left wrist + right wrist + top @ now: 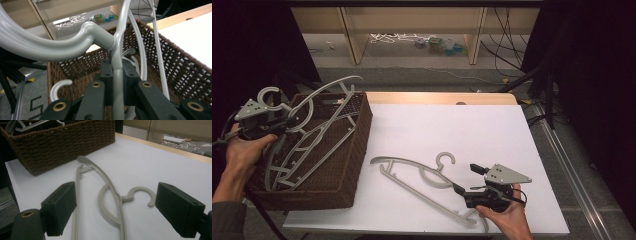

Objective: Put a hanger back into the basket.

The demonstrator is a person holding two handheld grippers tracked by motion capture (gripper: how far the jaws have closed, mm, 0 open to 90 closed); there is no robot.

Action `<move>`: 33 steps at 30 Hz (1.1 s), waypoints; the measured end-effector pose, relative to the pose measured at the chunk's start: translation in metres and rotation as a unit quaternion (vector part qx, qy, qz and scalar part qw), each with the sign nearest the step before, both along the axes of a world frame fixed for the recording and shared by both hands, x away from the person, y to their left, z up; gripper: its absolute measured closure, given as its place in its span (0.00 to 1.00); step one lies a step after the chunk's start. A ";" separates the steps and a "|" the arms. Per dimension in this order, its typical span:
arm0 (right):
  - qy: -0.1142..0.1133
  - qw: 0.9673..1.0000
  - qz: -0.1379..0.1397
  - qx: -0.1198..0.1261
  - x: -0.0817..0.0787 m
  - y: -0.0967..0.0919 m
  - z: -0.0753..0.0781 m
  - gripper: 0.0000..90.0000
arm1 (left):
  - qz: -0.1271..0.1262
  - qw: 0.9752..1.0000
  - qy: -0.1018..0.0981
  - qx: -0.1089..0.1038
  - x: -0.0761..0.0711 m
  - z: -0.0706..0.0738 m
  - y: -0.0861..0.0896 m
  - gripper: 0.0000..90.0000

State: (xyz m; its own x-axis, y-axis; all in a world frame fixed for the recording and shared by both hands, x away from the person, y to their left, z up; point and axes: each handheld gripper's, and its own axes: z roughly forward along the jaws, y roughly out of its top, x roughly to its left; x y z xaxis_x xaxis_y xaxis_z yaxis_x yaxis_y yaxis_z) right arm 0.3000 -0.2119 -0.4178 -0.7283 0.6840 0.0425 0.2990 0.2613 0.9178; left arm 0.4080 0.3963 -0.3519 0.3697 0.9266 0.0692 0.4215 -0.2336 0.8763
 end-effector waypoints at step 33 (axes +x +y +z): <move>-0.003 1.000 -0.003 0.003 0.001 -0.001 -0.001 0.19 | 0.017 0.989 0.114 0.097 0.024 -0.036 -0.001 0.91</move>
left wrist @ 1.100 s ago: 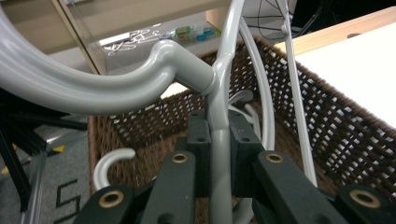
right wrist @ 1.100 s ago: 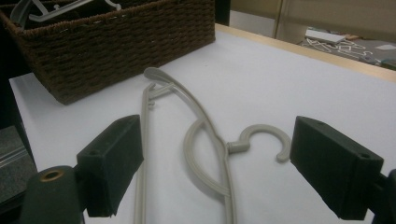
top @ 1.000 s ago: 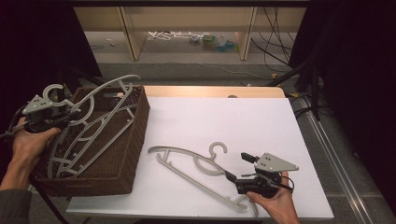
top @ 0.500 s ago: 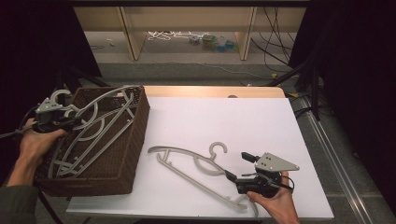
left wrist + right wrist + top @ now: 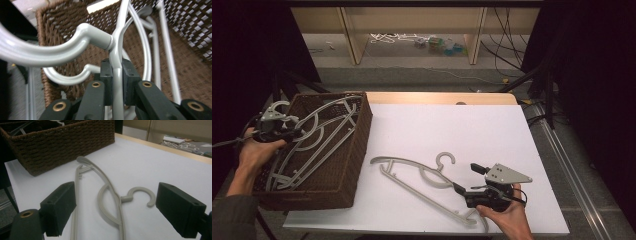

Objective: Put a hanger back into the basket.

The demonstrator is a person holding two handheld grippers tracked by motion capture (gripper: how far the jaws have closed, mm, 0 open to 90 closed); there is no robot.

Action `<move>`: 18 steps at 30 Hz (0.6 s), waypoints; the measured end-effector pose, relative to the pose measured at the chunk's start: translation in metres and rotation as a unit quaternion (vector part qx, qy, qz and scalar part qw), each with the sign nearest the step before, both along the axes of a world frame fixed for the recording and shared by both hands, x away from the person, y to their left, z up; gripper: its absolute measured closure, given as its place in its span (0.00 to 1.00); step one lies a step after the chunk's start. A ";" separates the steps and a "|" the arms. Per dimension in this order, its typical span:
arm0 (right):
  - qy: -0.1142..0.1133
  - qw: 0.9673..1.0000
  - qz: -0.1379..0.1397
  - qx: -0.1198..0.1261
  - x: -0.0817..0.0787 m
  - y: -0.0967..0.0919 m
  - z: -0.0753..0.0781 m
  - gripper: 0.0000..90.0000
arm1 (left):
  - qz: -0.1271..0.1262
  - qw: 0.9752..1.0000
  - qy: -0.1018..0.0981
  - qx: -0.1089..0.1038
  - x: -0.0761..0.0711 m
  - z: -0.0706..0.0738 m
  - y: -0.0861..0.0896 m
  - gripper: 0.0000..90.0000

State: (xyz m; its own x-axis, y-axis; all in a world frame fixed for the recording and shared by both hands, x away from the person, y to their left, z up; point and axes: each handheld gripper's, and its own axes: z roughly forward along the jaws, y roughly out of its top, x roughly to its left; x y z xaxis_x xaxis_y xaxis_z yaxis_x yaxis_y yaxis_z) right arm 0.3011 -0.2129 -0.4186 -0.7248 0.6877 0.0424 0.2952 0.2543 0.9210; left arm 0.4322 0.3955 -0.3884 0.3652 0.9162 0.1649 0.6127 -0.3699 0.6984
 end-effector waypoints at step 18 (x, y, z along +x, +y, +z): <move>0.007 1.000 -0.002 -0.009 -0.001 -0.002 0.001 0.20 | 0.010 0.999 0.042 0.023 0.004 -0.030 -0.007 0.89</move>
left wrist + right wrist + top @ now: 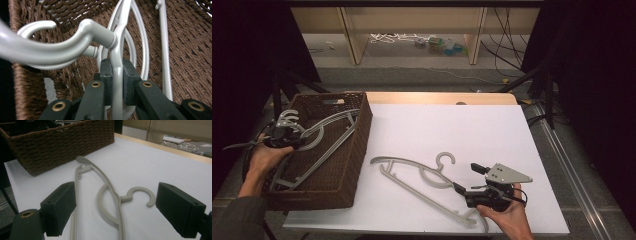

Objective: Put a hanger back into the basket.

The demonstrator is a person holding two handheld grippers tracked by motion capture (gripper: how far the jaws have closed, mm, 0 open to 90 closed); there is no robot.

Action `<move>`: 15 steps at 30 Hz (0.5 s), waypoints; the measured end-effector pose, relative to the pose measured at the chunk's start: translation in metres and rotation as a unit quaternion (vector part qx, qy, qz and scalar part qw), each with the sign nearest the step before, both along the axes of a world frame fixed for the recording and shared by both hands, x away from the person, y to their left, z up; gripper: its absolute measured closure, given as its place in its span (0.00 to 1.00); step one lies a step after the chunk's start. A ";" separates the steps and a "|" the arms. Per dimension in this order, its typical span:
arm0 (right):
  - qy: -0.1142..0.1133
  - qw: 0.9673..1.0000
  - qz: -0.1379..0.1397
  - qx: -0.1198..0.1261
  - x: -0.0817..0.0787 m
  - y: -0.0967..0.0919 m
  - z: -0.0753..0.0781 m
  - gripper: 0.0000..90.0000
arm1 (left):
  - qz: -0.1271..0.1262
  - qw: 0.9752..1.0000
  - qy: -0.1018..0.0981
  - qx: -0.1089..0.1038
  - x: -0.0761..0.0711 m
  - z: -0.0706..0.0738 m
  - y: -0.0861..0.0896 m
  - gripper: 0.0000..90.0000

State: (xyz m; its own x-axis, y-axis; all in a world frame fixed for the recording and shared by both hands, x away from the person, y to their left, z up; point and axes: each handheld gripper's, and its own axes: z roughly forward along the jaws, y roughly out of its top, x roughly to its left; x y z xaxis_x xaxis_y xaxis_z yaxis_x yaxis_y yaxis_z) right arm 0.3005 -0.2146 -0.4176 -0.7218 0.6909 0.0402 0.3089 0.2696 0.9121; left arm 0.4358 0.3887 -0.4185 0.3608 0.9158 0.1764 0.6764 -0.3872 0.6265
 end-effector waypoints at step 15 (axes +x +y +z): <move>0.003 1.000 0.002 0.006 0.001 0.002 -0.003 0.20 | 0.068 0.992 -0.078 -0.066 -0.027 0.032 -0.005 0.50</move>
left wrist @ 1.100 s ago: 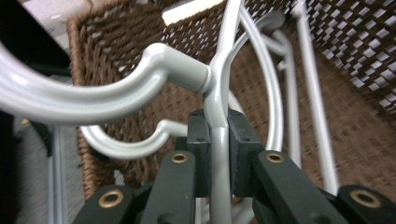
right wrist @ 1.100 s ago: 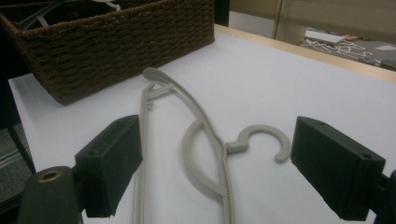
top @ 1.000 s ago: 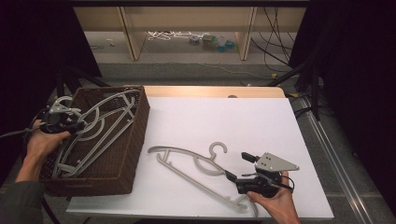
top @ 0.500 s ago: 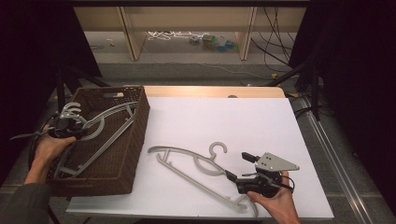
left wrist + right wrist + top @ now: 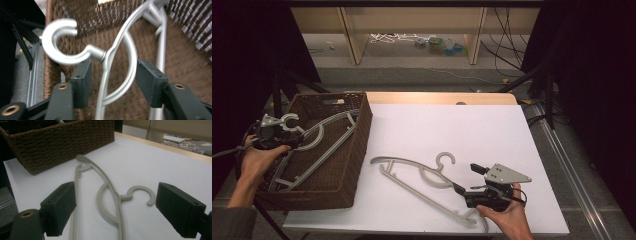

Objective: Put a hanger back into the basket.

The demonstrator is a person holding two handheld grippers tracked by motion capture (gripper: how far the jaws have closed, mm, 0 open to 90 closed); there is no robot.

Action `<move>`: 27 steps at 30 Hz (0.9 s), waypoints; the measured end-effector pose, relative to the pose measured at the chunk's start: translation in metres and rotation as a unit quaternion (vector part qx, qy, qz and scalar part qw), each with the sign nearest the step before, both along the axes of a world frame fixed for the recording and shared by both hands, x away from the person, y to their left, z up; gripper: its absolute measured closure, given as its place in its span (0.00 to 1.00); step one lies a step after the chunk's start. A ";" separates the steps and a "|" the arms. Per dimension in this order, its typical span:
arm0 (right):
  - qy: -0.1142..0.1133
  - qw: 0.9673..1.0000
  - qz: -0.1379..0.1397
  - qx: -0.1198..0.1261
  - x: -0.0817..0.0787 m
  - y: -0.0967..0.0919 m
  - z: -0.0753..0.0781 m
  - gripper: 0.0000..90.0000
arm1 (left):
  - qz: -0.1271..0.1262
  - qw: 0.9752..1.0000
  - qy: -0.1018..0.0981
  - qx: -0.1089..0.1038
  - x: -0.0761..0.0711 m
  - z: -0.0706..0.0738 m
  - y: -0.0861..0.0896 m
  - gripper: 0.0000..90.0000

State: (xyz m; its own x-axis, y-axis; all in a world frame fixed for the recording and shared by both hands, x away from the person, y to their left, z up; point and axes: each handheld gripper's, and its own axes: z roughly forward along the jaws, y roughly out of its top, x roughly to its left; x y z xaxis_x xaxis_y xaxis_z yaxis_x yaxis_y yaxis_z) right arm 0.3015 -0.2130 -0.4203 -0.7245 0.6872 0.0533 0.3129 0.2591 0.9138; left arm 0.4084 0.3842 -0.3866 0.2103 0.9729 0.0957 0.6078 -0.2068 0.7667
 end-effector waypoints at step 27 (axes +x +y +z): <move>-0.008 1.000 0.002 0.004 -0.001 0.002 -0.001 0.19 | -0.134 0.968 -0.127 -0.167 -0.069 0.028 -0.121 0.22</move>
